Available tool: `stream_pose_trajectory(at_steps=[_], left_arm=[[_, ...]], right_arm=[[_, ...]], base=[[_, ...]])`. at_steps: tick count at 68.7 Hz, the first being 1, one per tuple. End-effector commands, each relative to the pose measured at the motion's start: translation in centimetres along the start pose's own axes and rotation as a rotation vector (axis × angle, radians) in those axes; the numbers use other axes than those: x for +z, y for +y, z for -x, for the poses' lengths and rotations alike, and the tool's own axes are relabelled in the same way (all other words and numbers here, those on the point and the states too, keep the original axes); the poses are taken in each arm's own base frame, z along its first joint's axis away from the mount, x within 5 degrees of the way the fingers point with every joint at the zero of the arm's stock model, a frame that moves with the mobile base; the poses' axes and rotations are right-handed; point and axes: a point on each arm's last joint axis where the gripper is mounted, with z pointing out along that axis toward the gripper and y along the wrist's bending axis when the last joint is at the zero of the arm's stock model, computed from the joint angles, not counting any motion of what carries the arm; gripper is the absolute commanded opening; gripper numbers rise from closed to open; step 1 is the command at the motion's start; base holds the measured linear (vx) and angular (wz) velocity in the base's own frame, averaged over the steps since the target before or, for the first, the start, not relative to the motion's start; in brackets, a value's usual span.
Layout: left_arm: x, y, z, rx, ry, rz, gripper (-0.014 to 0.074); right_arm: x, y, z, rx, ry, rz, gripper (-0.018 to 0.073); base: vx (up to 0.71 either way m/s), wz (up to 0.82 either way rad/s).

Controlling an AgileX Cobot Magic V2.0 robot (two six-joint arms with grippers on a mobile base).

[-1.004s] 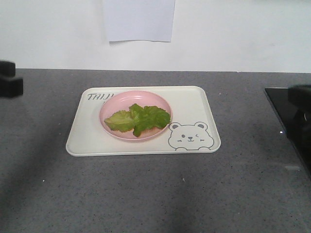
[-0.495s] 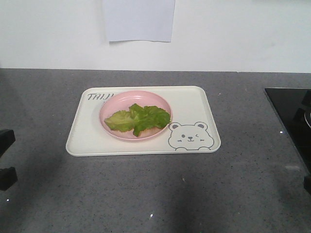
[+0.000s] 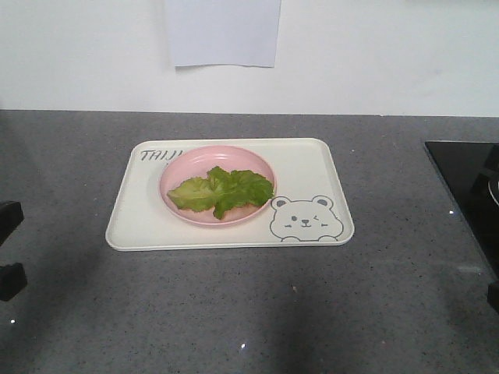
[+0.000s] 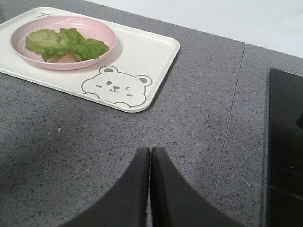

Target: Transfer vegetables to tray and serve

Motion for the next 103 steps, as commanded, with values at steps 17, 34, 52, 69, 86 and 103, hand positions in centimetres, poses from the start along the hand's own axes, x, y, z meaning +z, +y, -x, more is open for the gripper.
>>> stream_pose_trajectory(at_steps=[17, 34, 52, 69, 86, 103], left_arm=[[-0.4, -0.2, 1.3, 0.020, -0.091, -0.013, -0.0008], [-2.7, 1.2, -1.0, 0.125, -0.170, 0.091, -0.0008], [-4.4, 2.8, -7.3, 0.006, -0.297, 0.204, -0.0008], [-5.0, 3.5, -11.7, -0.044, -0.398, 0.287, -0.0008], [-5.5, 3.6, -12.3, -0.068, -0.386, 0.331, -0.0008], [-5.5, 3.6, -12.2, -0.067, -0.388, 0.330, -0.0008]], right_arm=[[-0.3, -0.3, 1.5, -0.008, -0.093, -0.023, -0.0008], [-0.3, -0.2, 1.5, -0.004, -0.094, -0.021, -0.0008], [-0.3, -0.2, 1.5, -0.004, -0.094, -0.021, -0.0008], [-0.3, -0.2, 1.5, -0.004, -0.094, -0.021, -0.0008], [-0.3, -0.2, 1.5, -0.005, -0.093, -0.021, -0.0008], [-0.3, -0.2, 1.5, -0.005, -0.093, -0.021, -0.0008]], base=[[0.00, 0.00], [0.00, 0.00], [0.00, 0.00], [0.00, 0.00], [0.00, 0.00], [0.00, 0.00]])
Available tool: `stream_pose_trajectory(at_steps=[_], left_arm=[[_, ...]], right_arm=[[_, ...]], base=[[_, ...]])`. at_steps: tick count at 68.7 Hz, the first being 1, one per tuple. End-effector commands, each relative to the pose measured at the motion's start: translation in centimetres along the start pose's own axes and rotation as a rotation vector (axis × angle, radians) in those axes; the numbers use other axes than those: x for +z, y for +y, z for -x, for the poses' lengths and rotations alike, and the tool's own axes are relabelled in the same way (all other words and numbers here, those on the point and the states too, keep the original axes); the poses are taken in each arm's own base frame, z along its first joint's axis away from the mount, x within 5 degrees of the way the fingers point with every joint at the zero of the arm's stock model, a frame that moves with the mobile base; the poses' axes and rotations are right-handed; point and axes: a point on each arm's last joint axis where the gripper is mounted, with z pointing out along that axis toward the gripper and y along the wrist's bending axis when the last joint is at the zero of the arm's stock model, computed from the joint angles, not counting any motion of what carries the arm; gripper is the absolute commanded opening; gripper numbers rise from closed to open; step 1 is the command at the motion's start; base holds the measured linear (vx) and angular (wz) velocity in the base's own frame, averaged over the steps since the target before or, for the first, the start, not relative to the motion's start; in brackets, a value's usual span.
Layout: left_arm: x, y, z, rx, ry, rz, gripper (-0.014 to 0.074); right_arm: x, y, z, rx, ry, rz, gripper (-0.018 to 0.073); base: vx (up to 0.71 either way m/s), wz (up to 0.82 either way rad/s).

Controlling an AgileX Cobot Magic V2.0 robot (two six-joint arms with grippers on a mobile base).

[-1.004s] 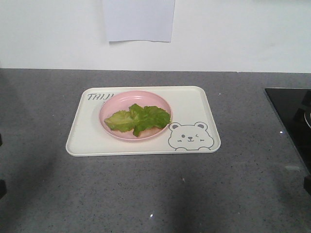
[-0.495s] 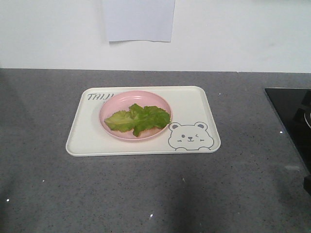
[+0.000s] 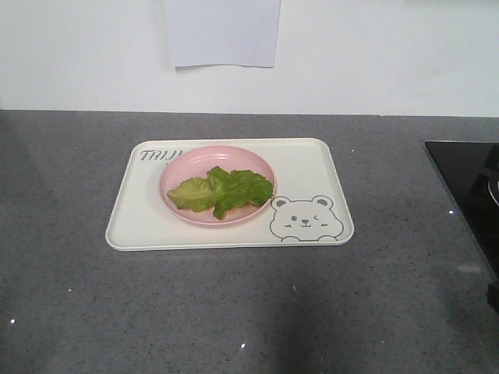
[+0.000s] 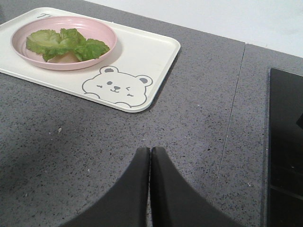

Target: Transfer vegetables to tray and serve

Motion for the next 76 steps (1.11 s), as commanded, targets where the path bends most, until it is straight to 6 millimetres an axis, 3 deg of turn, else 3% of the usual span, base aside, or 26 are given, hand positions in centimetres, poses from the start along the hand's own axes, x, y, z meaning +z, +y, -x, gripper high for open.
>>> stream_pose_trajectory(at_steps=[1, 76], left_arm=[[0.07, -0.11, 0.29, -0.011, -0.054, -0.015, -0.0008], [0.06, -0.15, 0.51, 0.010, -0.083, -0.019, -0.0008]], right_arm=[[-0.34, -0.25, 1.49, -0.006, -0.093, -0.022, -0.0008], [-0.34, -0.25, 1.49, -0.006, -0.093, -0.022, -0.0008]], base=[[0.00, 0.00], [0.00, 0.00]])
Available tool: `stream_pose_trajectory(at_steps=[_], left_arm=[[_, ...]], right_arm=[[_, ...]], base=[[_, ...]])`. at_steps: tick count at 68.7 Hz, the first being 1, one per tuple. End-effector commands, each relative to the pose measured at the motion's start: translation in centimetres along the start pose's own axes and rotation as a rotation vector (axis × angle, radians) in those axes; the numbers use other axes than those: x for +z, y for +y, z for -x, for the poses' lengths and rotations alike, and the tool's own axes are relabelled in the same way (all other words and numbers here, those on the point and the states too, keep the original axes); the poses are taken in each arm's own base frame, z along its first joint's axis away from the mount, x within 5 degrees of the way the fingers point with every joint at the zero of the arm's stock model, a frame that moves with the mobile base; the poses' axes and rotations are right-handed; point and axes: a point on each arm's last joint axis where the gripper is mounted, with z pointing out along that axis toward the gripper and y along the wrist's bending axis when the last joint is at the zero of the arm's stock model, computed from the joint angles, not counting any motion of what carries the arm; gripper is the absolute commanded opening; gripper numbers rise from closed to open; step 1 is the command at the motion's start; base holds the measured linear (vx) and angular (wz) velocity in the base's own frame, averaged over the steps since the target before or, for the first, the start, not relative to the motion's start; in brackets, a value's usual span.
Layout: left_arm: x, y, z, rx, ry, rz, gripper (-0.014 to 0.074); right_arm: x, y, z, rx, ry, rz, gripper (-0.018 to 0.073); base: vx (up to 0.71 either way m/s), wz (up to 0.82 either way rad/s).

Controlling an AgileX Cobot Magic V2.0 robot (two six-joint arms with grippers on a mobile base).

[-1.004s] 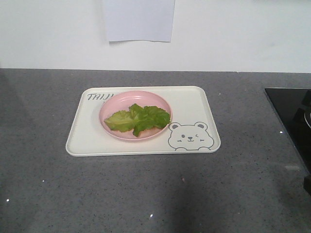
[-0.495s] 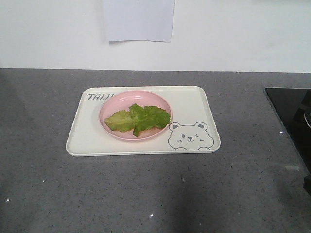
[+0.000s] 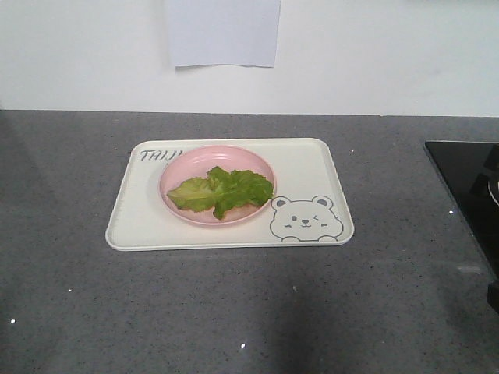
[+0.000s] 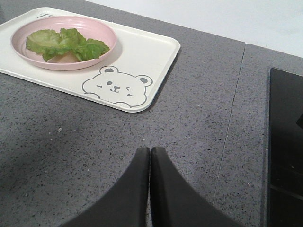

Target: Transfer vegetables to tray and serve

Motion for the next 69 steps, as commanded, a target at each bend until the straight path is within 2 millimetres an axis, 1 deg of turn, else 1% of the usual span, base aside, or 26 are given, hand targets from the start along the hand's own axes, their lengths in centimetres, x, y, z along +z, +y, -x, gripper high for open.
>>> stream_pose_trajectory(at_steps=[1, 42, 49, 57, 69], left_arm=[[0.1, 0.1, 0.3, -0.010, -0.063, 0.003, -0.0008], [0.1, 0.1, 0.3, -0.010, -0.063, 0.003, -0.0008], [0.1, 0.1, 0.3, -0.010, -0.063, 0.003, -0.0008], [0.1, 0.1, 0.3, -0.010, -0.063, 0.003, -0.0008], [0.1, 0.1, 0.3, -0.010, -0.063, 0.003, -0.0008]], right_arm=[[-0.3, -0.3, 1.5, -0.006, -0.093, -0.022, -0.0008], [-0.3, -0.4, 1.5, -0.013, -0.098, -0.035, -0.0007], [0.0, -0.6, 0.2, -0.012, -0.112, -0.074, -0.0005], [0.2, -0.6, -2.3, 0.036, -0.184, -0.130, -0.0004], [0.4, -0.6, -6.0, 0.154, -0.287, -0.198, -0.0004]], base=[[0.00, 0.00], [0.00, 0.00], [0.00, 0.00], [0.00, 0.00], [0.00, 0.00]])
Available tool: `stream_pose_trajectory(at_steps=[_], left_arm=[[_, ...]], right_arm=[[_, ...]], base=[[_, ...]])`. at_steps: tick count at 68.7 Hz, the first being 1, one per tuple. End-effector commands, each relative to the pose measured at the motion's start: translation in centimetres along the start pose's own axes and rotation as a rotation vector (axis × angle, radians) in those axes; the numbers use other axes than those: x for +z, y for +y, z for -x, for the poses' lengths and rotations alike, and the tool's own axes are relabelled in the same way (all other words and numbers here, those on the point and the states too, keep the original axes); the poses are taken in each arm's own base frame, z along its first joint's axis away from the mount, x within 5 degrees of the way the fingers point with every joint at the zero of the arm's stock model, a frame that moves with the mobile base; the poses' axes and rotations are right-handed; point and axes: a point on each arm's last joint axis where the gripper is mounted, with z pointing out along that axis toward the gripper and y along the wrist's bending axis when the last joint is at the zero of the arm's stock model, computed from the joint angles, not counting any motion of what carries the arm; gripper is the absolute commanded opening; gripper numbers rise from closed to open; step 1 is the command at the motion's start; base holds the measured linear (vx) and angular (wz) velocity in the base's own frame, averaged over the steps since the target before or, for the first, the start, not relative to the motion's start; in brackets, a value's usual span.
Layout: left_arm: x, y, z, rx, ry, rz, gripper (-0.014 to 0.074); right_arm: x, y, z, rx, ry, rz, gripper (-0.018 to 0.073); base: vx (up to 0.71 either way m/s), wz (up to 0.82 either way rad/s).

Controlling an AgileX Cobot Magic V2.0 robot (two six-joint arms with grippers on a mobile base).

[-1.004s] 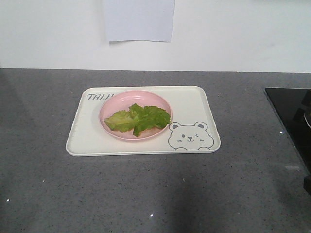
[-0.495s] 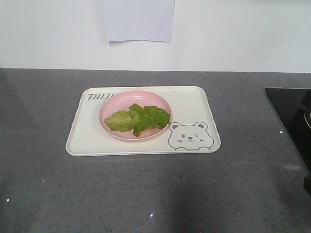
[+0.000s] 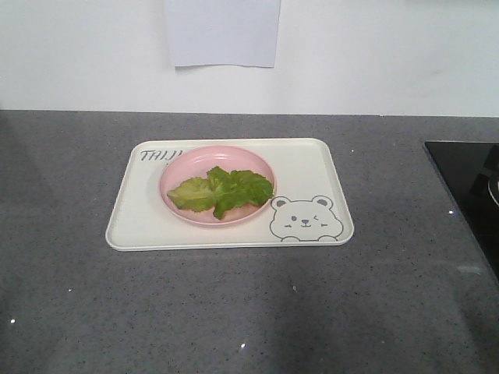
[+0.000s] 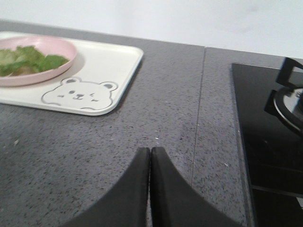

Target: Transfer vegetables to tray and serve

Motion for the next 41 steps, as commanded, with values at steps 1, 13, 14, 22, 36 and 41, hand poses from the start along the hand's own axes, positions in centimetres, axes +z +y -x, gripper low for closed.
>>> stream_pose_trajectory(at_steps=[1, 13, 14, 22, 36, 41], left_arm=[[0.1, 0.1, 0.3, -0.011, -0.063, 0.003, -0.0008], [0.1, 0.1, 0.3, -0.011, -0.063, 0.003, -0.0008], [0.1, 0.1, 0.3, -0.011, -0.063, 0.003, -0.0008], [0.1, 0.1, 0.3, -0.011, -0.063, 0.003, -0.0008], [0.1, 0.1, 0.3, -0.011, -0.063, 0.003, -0.0008], [0.1, 0.1, 0.3, -0.011, -0.063, 0.003, -0.0008]], right_arm=[[-0.2, -0.3, 0.0, 0.058, -0.151, -0.048, -0.0004], [-0.1, -0.5, -2.2, 0.083, -0.222, -0.092, -0.0004], [-0.1, -0.5, -2.3, 0.081, -0.229, -0.096, -0.0004], [0.0, -0.7, -2.7, 0.088, -0.265, -0.118, -0.0004], [-0.2, -0.9, -2.2, 0.074, -0.328, -0.163, -0.0004], [-0.2, -1.0, -2.1, 0.072, -0.331, -0.173, -0.0004]], base=[[0.00, 0.00], [0.00, 0.00], [0.00, 0.00], [0.00, 0.00], [0.00, 0.00], [0.00, 0.00]])
